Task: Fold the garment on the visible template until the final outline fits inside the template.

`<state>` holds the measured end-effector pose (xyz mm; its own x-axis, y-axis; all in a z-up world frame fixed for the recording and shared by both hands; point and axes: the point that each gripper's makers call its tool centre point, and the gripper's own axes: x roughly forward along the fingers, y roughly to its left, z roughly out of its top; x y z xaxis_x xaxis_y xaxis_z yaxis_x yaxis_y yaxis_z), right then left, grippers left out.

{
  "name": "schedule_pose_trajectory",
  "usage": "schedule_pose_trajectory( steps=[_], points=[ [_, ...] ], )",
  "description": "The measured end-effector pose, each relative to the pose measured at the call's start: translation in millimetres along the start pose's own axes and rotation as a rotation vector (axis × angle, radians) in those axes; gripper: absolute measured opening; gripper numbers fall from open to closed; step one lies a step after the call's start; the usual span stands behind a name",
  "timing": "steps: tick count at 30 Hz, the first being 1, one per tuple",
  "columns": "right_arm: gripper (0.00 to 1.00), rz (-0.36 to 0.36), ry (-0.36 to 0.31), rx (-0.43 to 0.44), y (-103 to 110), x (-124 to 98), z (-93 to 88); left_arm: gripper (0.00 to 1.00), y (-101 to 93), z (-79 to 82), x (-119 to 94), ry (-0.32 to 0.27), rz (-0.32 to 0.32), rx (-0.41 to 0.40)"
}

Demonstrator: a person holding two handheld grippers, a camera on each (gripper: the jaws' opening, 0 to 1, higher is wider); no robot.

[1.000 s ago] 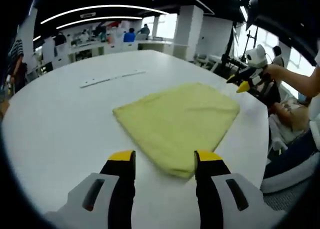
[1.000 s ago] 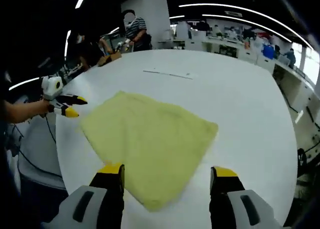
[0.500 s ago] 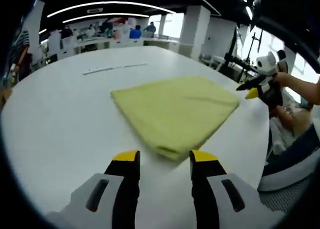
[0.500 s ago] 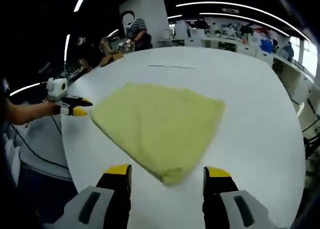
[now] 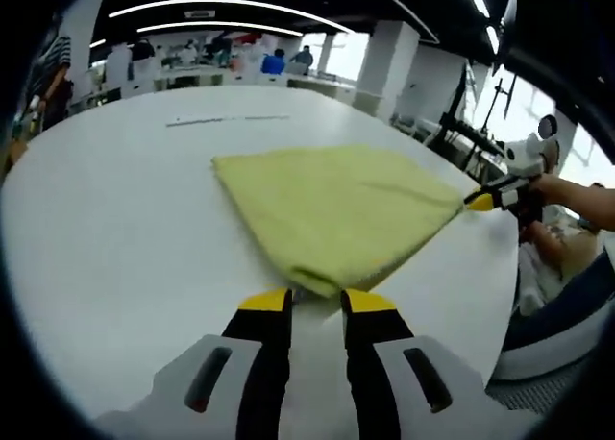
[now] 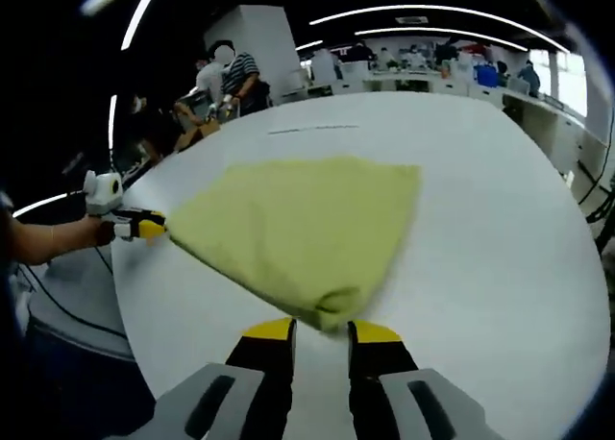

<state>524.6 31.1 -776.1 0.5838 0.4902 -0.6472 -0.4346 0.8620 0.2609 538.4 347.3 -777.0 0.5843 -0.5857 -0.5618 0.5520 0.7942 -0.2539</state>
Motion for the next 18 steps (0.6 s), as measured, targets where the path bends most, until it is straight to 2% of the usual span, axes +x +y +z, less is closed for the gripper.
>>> schedule_pose_trajectory(
  steps=[2, 8, 12, 14, 18],
  points=[
    [0.10, -0.010, -0.014, 0.025, -1.2, 0.6, 1.1, 0.09, -1.8, -2.0, 1.2, 0.003, -0.009, -0.009],
    [0.04, -0.026, -0.027, 0.056, -5.0, 1.7, 0.1, 0.08, -2.4, -3.2, 4.6, -0.015, -0.009, -0.042],
    [0.00, -0.035, -0.034, 0.069, -5.0, 2.6, 0.5, 0.00, -5.2, -2.3, 4.2, -0.023, -0.024, -0.030],
    [0.00, -0.038, -0.037, 0.066, -5.1, 2.9, 0.6, 0.00, -5.5, -0.3, 2.4, -0.031, -0.023, -0.026],
    [0.00, -0.035, -0.033, 0.057, -4.0, 2.4, 0.5, 0.06, -2.9, 2.2, -0.6, -0.038, -0.016, -0.012]
  ],
)
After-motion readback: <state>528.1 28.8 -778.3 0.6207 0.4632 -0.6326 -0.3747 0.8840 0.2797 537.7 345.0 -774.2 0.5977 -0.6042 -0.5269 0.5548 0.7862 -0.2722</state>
